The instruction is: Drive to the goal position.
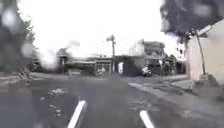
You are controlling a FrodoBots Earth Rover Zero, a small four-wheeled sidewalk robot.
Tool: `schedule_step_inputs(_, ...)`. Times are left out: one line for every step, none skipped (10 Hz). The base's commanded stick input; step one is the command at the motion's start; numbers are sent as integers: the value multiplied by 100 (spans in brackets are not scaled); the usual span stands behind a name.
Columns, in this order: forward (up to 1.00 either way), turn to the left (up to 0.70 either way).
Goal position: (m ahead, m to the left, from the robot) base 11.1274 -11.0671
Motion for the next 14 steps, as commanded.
schedule_step_inputs(100, -40)
schedule_step_inputs(100, -40)
schedule_step_inputs(100, -36)
schedule_step_inputs(100, -39)
schedule_step_inputs(100, -37)
schedule_step_inputs(100, -21)
schedule_step_inputs(100, -1)
schedule_step_inputs(100, 19)
schedule_step_inputs(100, 21)
schedule_step_inputs(100, 17)
schedule_step_inputs(100, 15)
schedule_step_inputs(100, 14)
schedule_step_inputs(100, -35)
schedule_step_inputs(100, -40)
